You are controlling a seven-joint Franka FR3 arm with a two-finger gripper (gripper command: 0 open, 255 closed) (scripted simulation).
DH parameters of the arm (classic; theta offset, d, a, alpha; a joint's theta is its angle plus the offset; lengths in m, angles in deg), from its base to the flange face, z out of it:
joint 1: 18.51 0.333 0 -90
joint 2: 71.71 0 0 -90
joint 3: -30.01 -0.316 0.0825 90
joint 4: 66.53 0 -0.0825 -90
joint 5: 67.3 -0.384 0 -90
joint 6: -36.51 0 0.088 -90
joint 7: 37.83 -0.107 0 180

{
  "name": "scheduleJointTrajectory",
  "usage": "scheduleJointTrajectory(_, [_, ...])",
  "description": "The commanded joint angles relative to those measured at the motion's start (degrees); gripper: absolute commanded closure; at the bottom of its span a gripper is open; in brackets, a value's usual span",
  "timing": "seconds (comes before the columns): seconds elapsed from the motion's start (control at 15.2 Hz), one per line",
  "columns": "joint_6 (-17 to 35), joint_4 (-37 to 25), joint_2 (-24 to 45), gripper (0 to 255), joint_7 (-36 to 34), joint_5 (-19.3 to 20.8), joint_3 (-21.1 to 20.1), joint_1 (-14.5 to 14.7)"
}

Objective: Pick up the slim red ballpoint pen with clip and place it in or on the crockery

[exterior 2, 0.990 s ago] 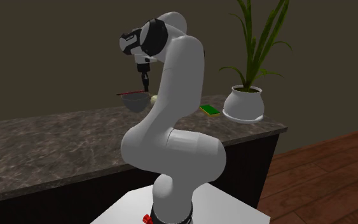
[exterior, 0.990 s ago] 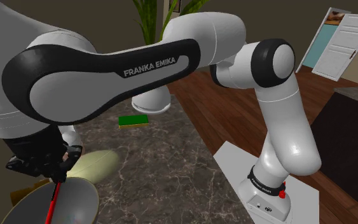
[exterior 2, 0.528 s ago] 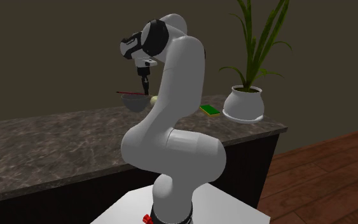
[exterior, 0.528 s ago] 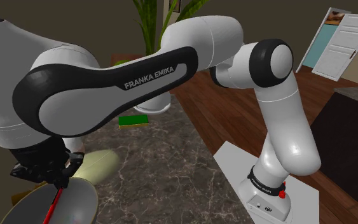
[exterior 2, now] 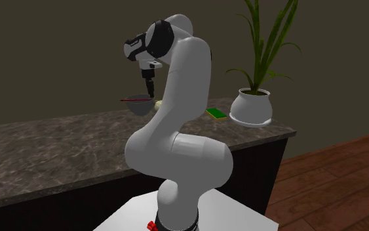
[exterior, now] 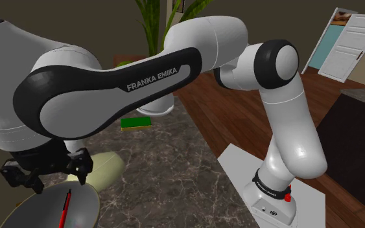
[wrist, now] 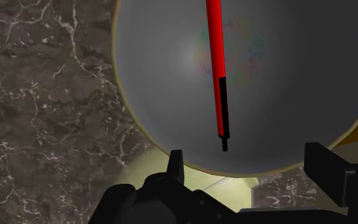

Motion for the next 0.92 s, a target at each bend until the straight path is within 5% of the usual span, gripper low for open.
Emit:
scheduleJointTrajectory(0.0, [-0.01,-0.01,0.01,0,0.0,0.0,0.01,0.0])
scheduleJointTrajectory(0.33, [-7.22,-7.88,-0.03,0,1.1,-0.44,-0.16,2.3])
scheduleJointTrajectory(0.86, [-7.22,-7.88,-0.03,0,1.1,-0.44,-0.17,2.3])
